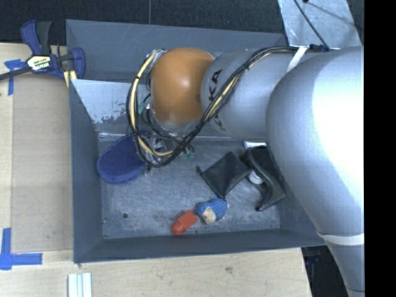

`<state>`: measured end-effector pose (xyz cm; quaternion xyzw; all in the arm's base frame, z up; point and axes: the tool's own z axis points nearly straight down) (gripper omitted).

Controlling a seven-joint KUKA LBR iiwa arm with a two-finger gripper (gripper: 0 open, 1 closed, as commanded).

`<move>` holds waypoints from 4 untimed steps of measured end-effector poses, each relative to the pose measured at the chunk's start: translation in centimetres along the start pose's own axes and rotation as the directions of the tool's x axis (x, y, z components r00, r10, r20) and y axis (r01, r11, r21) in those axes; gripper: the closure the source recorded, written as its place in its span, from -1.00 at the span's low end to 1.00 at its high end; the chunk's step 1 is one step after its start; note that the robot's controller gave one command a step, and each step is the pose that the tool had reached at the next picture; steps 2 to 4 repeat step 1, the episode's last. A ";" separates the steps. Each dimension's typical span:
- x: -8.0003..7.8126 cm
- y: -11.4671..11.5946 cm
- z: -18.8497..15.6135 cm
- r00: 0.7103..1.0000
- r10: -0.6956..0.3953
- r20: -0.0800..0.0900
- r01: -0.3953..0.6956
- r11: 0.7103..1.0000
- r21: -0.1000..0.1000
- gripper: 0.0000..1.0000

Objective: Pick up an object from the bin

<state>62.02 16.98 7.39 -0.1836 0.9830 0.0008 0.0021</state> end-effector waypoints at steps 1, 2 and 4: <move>1.5 1.0 -12.6 0.999 0.032 0.008 -0.032 0.999 0.001 1.00; 1.5 1.0 -12.6 0.999 0.032 0.008 -0.032 0.999 0.001 1.00; 1.5 1.0 -12.6 0.999 0.032 0.008 -0.032 0.999 0.001 1.00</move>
Offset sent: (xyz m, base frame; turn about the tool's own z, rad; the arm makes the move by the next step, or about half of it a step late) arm -0.0209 0.0038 0.1204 0.0317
